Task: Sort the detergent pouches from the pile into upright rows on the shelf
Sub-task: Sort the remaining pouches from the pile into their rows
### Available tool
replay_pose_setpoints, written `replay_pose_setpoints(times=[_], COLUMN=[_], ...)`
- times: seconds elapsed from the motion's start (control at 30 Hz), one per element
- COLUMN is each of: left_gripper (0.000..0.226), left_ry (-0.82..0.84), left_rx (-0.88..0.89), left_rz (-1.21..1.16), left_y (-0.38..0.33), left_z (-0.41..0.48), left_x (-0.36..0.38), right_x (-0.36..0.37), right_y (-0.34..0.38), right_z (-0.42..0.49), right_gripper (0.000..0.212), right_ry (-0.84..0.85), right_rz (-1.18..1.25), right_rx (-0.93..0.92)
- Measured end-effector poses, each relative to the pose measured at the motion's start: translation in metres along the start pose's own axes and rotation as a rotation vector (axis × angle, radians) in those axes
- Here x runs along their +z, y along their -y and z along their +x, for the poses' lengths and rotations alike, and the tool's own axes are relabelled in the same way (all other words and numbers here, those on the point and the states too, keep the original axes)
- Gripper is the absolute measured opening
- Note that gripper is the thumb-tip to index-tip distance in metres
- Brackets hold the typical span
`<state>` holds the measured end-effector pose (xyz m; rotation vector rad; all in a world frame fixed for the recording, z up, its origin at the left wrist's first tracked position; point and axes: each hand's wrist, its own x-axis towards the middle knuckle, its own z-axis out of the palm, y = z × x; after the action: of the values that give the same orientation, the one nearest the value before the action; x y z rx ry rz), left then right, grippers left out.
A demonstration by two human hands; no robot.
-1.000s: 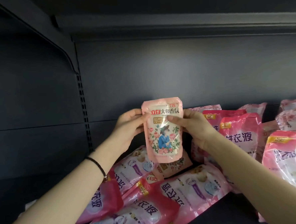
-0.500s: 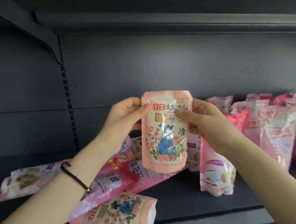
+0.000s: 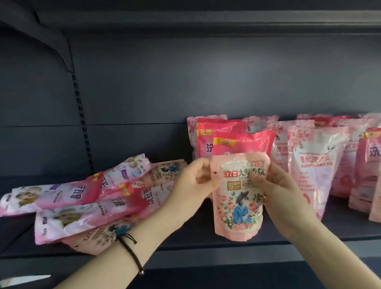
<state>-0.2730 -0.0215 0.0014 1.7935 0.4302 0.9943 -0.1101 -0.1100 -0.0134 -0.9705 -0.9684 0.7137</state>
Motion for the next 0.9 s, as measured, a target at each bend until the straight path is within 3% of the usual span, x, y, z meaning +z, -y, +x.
replay_pose_setpoints(times=[0.13,0.27,0.4,0.53,0.63,0.77,0.9], left_gripper=[0.061,0.084,0.075,0.069,0.062,0.029,0.018], left_ry=[0.103,0.077,-0.008,0.016,0.059,0.120,0.152], left_rx=[-0.068,0.036,0.066,-0.019,-0.047,-0.055,-0.008], left_rz=[0.171,0.443,0.501,0.509,0.565,0.702,1.013], left_y=[0.024,0.040,0.043,0.048,0.047,0.034,0.014], left_z=[-0.003,-0.004,0.011,0.015,0.012,0.004,0.003], left_x=[0.017,0.023,0.018,0.007,-0.004,-0.032,-0.083], right_x=[-0.002,0.000,0.004,0.002,-0.001,0.005,0.031], right_y=[-0.016,-0.025,-0.031,-0.031,-0.020,0.003,0.035], right_z=[0.000,0.008,0.020,0.027,0.026,0.020,0.016], right_gripper=[0.013,0.013,0.011,0.011,0.026,0.052,0.032], right_ry=[-0.121,-0.153,-0.149,-0.110,-0.142,-0.226,-0.188], right_rz=[0.035,0.029,0.044,-0.007,-0.084,-0.522,-0.979], right_rx=[-0.031,-0.070,-0.087,-0.049,-0.073,-0.335,-0.757])
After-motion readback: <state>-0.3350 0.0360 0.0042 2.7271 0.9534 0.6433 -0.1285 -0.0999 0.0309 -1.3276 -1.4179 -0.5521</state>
